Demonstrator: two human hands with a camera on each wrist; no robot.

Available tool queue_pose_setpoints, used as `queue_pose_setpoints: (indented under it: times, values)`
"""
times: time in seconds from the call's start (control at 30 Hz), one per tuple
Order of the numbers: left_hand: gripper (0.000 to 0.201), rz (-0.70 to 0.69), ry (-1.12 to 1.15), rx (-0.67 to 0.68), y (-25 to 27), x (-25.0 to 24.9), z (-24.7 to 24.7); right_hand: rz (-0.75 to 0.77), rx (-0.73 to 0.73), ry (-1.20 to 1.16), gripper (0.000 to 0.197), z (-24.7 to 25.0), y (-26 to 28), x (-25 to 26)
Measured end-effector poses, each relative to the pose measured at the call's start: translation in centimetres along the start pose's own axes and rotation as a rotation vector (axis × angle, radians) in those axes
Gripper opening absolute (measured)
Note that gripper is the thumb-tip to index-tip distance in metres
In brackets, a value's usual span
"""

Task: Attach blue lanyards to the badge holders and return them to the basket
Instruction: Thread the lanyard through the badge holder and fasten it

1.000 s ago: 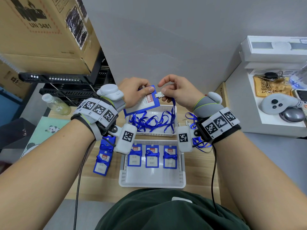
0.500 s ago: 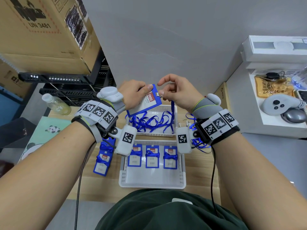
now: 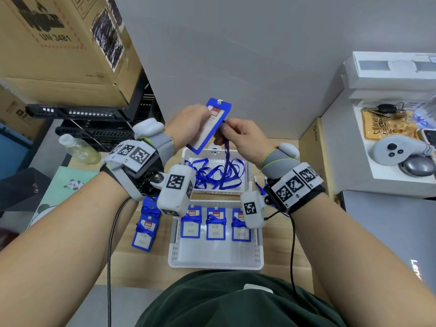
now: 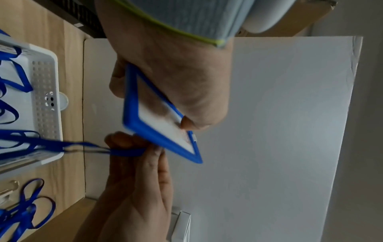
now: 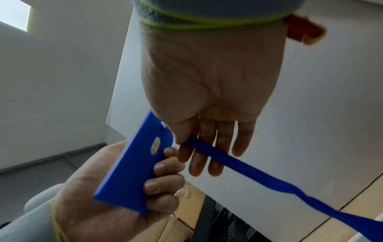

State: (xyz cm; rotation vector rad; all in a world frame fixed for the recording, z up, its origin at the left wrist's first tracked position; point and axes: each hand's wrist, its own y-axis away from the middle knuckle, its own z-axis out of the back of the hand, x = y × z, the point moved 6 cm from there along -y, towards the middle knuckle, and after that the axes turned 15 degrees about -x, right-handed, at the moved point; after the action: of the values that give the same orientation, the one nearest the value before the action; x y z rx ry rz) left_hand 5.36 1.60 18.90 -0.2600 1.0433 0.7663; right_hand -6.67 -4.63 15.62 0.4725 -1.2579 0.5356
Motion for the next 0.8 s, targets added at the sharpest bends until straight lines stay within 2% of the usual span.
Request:
queue_pose_setpoints:
  times: [0.1, 0.23, 0.33, 0.47, 0.57, 0.7, 0.8]
  values:
    - [0.018, 0.008, 0.037, -0.019, 0.1, 0.1, -0.3, -0.13, 0.007, -0.137, 0.028, -0.6, 0.0, -0.2]
    - [0.015, -0.14, -0.123, -0.163, -0.3, 0.1, 0.8, -0.292, 0.017, -0.351, 0.032, -1.1, 0.6, -0.3]
    - [0.012, -0.209, -0.118, -0.13, -0.2, 0.1, 0.7, -0.227, 0.011, -0.183, 0.024, -1.2, 0.8, -0.5]
    - [0.021, -0.279, -0.101, -0.069, 0.4, -0.4, 0.0, -0.228, -0.071, -0.063, 0.029, -1.1, 0.6, -1.0]
    - [0.024, -0.334, -0.165, -0.156, 0.4, -0.6, 0.4, -0.257, -0.065, -0.018, 0.034, -1.3, 0.6, -1.0]
    - [0.029, -0.273, -0.12, -0.318, -0.2, -0.1, 2.0, -0.231, 0.053, 0.057, 0.036, -1.8, 1.1, -0.6]
    - [0.033, -0.308, -0.207, -0.311, -0.4, -0.4, 2.4, -0.204, 0.116, 0.053, 0.036, -2.3, 1.5, 0.1]
